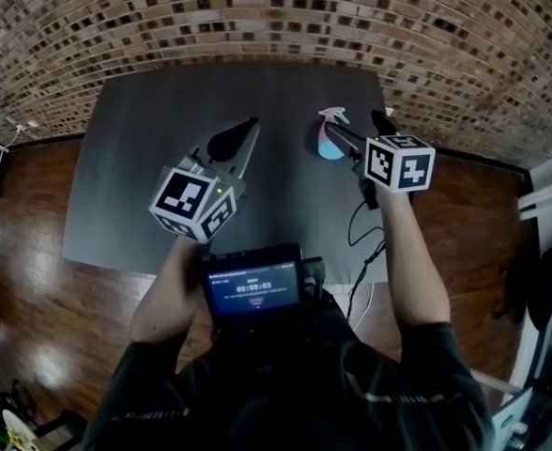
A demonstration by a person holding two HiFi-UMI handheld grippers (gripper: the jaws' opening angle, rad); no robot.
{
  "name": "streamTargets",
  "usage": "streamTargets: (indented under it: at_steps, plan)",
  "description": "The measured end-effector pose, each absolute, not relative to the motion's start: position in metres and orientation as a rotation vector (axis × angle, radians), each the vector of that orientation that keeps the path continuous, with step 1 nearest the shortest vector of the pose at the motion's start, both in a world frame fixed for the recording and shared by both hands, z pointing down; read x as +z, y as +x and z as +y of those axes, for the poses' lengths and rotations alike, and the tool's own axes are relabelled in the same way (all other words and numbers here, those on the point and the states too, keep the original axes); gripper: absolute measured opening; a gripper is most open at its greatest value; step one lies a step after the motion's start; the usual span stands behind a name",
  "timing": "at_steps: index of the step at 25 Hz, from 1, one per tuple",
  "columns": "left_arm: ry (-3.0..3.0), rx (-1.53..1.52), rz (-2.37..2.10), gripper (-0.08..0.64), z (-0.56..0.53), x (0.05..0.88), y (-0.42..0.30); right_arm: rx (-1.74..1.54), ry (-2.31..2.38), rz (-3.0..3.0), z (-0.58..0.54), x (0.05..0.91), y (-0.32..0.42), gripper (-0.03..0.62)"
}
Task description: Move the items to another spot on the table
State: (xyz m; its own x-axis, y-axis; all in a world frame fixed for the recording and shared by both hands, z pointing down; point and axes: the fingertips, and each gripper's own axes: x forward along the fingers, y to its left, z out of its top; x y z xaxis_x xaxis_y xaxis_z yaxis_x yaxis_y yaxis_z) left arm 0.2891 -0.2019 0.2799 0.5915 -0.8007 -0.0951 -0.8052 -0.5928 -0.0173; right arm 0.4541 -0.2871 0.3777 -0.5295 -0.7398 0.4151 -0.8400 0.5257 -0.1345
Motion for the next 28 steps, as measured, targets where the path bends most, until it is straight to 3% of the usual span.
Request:
streamTargets:
  at_steps: [12, 21, 27, 28]
  plan:
    - [-2.839, -0.156, 1.578, -0.002, -0.351, 0.397, 0.308, 0.966, 1.23, -2.092, -0.409, 0.554, 0.476, 0.5]
    - [-2.883, -0.425, 1.716, -0.002, -0.413, 0.505, 0.299, 1.102, 1.137, -1.886, -0.432, 0.64, 0.477, 0.498]
    - [-2.916, -0.471, 1.755, -0.002, -0.426, 0.535, 0.3, 1.103, 1.073, -1.801, -0.438, 0.667, 0.472, 0.477]
    - [-2.92, -0.47, 1.758, -0.002, -0.426, 0.538, 0.302, 1.112, 1.07, -1.795, -0.438, 0.67, 0.473, 0.436]
